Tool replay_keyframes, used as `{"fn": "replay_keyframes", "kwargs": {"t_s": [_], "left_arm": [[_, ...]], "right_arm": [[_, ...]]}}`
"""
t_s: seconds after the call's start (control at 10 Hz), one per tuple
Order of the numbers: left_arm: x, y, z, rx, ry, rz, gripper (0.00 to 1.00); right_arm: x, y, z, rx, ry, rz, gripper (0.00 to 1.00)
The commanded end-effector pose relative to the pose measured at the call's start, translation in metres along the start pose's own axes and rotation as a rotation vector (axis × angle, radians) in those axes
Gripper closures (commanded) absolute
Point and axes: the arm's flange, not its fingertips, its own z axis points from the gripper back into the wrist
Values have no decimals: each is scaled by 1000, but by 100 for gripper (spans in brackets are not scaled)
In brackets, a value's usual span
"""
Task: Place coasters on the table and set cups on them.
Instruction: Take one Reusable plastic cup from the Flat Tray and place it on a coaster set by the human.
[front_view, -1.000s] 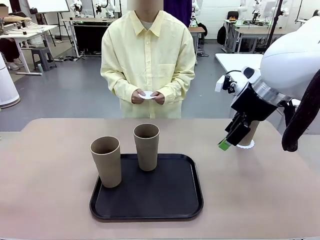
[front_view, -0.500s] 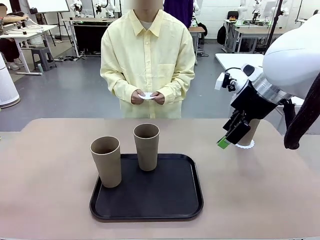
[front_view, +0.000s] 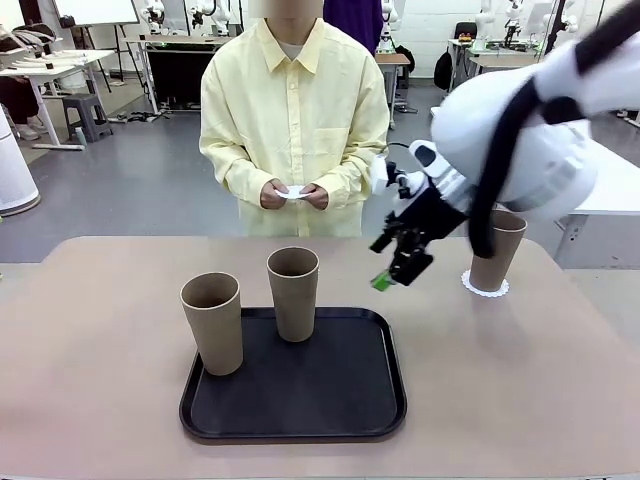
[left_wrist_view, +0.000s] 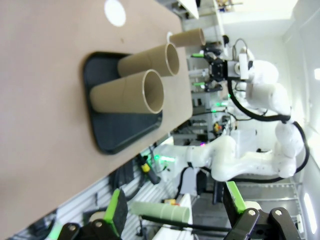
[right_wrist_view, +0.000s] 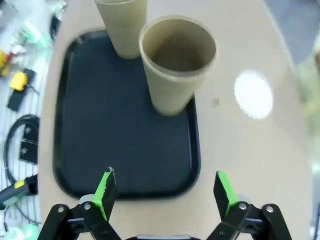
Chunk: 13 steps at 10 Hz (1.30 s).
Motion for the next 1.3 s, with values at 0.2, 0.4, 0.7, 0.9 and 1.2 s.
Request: {"fn": "replay_keyframes", "kwargs": {"t_s": [0.2, 0.4, 0.7, 0.9, 1.2], "left_arm": [[-1, 0, 1, -10, -2, -9, 0], [-1, 0, 1, -10, -2, -9, 0], [-1, 0, 1, -10, -2, -9, 0], [-1, 0, 1, -10, -2, -9, 0], [-1, 0, 1, -10, -2, -9, 0]], "right_arm": [[-8, -22, -41, 88, -266, 44, 0], [-13, -19, -40, 34, -268, -15, 0], [-2, -20, -38, 78, -265, 40, 0], [-2, -20, -38, 78, -265, 40, 0], [-21, -23, -50, 63, -340, 42, 0]]}}
